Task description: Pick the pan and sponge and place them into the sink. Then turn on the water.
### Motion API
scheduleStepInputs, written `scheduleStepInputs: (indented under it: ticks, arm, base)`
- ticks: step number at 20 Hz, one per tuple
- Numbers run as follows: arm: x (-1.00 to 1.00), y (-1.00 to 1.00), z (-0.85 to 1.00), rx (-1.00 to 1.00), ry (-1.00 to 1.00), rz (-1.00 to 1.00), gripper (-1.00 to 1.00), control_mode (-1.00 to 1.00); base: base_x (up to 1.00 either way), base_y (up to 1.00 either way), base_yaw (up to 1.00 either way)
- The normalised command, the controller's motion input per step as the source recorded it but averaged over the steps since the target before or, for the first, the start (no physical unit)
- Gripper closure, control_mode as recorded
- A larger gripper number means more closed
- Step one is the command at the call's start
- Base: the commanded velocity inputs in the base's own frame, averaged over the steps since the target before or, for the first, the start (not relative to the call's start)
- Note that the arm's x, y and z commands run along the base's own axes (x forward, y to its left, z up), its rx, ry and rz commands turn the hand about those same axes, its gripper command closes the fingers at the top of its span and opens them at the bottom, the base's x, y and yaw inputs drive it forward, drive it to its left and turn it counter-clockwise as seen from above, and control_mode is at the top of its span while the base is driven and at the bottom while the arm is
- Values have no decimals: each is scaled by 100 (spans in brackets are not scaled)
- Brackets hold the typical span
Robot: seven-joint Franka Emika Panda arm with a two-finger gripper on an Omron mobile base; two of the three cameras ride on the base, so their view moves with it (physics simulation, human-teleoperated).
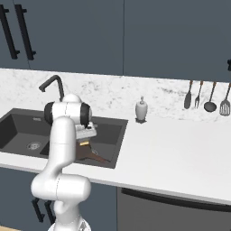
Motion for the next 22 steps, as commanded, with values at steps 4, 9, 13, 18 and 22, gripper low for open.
scheduleStepInputs:
  ticks: [4, 9, 13, 18, 22]
  arm:
    - [-16, 7, -12, 0, 0, 0, 100, -100]
    - [-6, 10, 0, 0, 9, 0, 100, -100]
    - [0, 14, 0, 4, 19, 0, 100, -100]
    - [0, 8, -1, 0, 25, 0, 100, -100]
    - [-7, 0, -15, 0, 20, 0, 100, -100]
  base:
    - [0, 0, 0]
    - [0, 0, 0]
    - [0, 0, 0]
    - [0, 0, 0]
    - [0, 0, 0]
